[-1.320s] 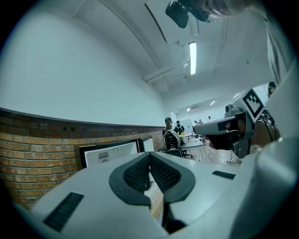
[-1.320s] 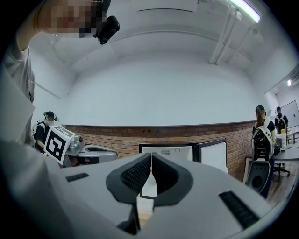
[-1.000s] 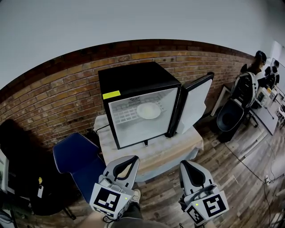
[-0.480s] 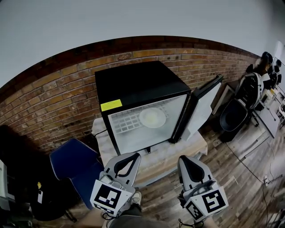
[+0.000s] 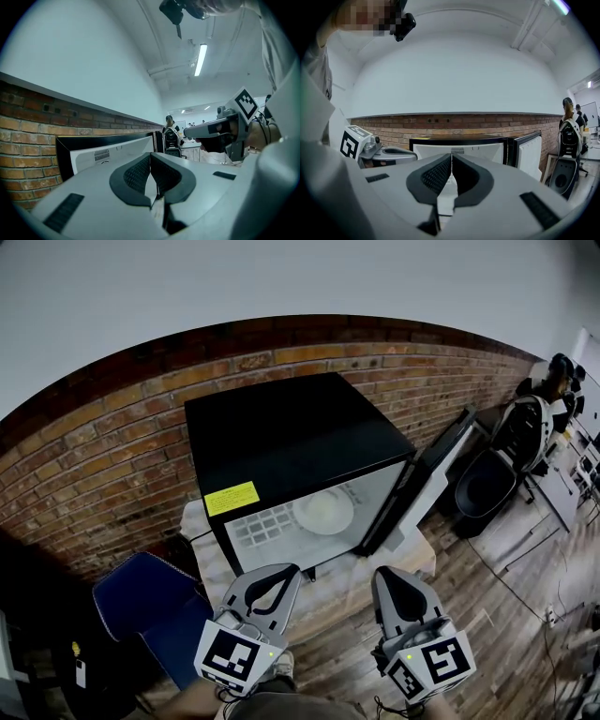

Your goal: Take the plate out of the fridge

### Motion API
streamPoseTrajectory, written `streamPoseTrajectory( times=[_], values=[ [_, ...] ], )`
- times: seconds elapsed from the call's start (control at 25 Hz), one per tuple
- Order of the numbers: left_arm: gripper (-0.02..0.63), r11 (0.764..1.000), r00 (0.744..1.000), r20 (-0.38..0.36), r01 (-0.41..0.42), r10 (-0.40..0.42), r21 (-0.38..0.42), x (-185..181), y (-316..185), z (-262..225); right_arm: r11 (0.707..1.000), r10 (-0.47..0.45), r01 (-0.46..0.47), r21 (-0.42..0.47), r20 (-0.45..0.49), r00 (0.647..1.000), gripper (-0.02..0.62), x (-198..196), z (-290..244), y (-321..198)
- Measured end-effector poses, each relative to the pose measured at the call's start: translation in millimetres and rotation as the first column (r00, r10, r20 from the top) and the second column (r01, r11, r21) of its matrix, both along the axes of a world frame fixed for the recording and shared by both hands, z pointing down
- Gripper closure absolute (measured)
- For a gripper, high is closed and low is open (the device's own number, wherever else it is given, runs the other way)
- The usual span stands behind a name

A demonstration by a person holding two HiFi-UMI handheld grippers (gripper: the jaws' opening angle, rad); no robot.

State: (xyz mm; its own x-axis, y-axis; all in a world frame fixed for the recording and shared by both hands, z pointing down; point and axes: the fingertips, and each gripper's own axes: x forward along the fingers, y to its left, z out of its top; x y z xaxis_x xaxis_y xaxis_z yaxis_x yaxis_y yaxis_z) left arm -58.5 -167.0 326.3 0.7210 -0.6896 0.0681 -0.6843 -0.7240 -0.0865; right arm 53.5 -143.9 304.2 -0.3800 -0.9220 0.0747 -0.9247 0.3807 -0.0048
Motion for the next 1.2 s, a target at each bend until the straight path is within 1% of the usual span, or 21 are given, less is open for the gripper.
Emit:
streamPoseTrajectory(
  times=[0.2,0.36,0.56,0.8,0.88,1.0,1.2],
  values=[
    [0.588,0.999,0.999,0.006,-0.051,0.051,0.014,4,-26,10,0.999,0.038,-0.038,-0.017,-0.01,0.999,0.566,-1,8,-29],
    [0.588,0.998,0.998,-0.003,-0.063,0.063,-0.01,10,-39,15,0.998,0.056,-0.056,-0.027,-0.008,0.998,0.566,0,14,-44],
    [0.588,0.998,0.998,-0.007,-0.056,0.055,-0.027,15,-52,19,0.997,0.063,-0.063,-0.048,-0.002,0.998,0.565,6,22,-58],
    [0.588,0.999,0.999,0.024,-0.033,0.033,-0.017,20,-63,24,0.997,0.038,-0.037,-0.074,0.017,0.999,0.565,14,32,-72],
    [0.588,1.0,0.999,0.031,-0.022,0.022,-0.018,24,-66,26,0.996,0.025,-0.022,-0.087,0.032,0.999,0.565,18,36,-78],
    [0.588,0.999,1.0,0.024,0.006,-0.005,-0.044,29,-67,27,0.992,0.007,0.002,-0.123,0.067,0.998,0.565,24,45,-86],
    [0.588,0.999,0.999,0.035,0.027,-0.025,-0.046,38,-68,31,0.983,0.008,0.025,-0.181,0.179,0.984,0.561,36,61,-104]
  ],
)
